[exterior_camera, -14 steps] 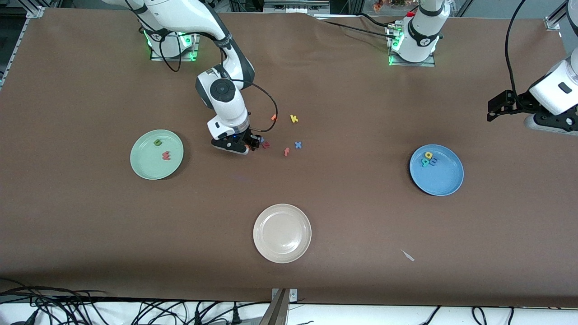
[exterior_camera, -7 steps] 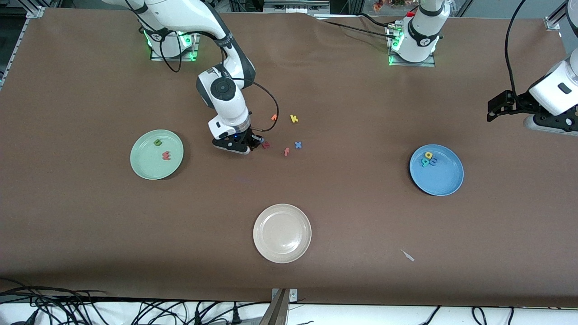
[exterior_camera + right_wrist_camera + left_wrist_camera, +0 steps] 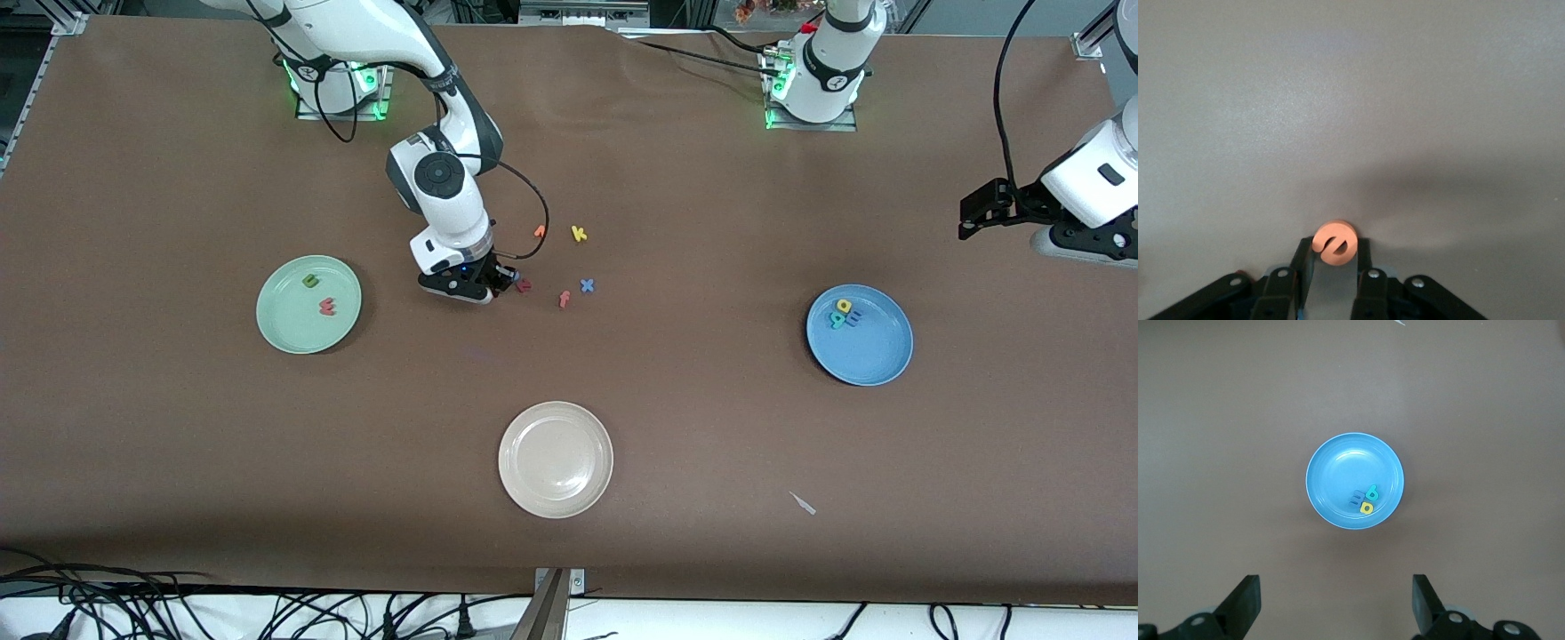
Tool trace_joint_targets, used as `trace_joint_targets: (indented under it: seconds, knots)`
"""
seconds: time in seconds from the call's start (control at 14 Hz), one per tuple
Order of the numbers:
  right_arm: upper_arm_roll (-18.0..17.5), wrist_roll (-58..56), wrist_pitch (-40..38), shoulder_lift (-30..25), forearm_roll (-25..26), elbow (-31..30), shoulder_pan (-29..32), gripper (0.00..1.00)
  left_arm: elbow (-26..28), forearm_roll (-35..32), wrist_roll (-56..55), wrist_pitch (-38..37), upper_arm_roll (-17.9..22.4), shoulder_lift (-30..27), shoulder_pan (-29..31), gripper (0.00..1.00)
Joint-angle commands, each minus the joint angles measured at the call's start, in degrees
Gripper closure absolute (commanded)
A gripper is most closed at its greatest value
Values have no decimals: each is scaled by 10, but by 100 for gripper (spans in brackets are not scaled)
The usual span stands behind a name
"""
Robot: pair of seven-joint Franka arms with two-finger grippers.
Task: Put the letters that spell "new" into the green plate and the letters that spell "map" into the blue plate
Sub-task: 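Carry the orange e to the green plate and open the right gripper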
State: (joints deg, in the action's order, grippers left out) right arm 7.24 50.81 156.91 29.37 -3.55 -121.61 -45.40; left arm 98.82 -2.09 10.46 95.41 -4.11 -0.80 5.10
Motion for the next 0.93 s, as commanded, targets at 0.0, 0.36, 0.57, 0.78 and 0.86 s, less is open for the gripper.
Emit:
trace_joint_targets:
  seconds: [0.0, 0.36, 0.57, 0.78, 0.86]
  knots:
    - [25, -44, -47, -13, 2, 8, -5, 80, -14, 16, 10, -8, 1, 6, -1, 0]
    - [82, -170, -176, -60, 2, 38, -4, 80, -13, 16, 11, -8, 1, 6, -1, 0]
    - [138, -299, -232, -93, 2, 37, -4, 80, -13, 16, 11, -8, 1, 7, -1, 0]
    - [196, -424, -244, -119, 2, 12, -4, 79, -13, 16, 11, -8, 1, 7, -1, 0]
    - [217, -466, -244, -124, 2, 2, -4, 79, -13, 16, 11, -8, 1, 7, -1, 0]
